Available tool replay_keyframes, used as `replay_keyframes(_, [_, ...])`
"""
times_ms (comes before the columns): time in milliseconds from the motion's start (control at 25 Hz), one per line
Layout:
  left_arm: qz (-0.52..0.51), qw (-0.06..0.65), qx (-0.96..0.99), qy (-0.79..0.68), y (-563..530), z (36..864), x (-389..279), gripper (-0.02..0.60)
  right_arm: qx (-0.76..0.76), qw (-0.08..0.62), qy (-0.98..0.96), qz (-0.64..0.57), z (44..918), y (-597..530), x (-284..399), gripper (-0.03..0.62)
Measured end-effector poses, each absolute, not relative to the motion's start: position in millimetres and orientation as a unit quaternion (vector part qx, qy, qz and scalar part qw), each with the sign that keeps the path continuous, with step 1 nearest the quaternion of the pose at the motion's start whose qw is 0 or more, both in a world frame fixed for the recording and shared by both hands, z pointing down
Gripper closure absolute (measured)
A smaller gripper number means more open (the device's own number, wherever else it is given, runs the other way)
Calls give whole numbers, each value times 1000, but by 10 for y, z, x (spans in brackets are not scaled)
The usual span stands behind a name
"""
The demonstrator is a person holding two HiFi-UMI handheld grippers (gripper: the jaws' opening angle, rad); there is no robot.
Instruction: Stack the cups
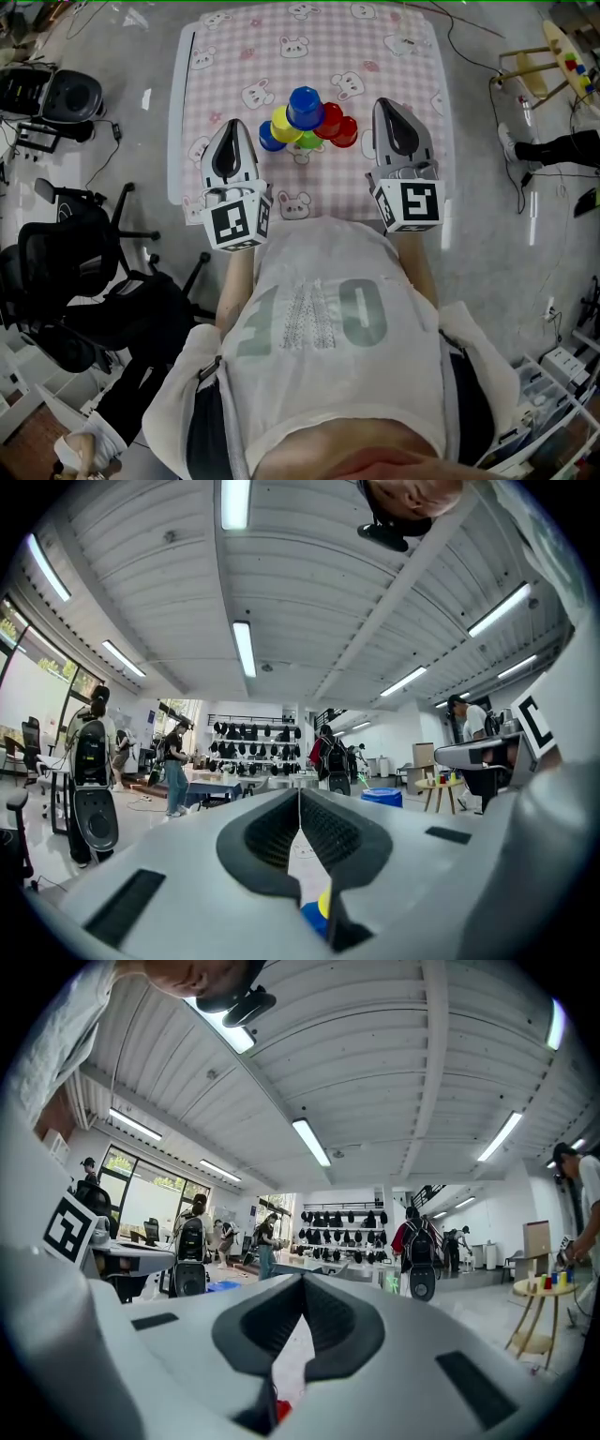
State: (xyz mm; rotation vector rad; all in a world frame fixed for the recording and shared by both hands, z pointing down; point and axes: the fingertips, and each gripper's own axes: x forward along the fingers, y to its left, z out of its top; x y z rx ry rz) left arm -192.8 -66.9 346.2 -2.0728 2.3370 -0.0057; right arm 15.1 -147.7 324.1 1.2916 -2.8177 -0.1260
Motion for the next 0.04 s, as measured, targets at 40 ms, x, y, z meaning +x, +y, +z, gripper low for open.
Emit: replay_keyframes(40, [-3, 8, -664, 748, -667, 3475, -1921, 551, 415, 19, -909, -41, 3240, -1478, 150, 566])
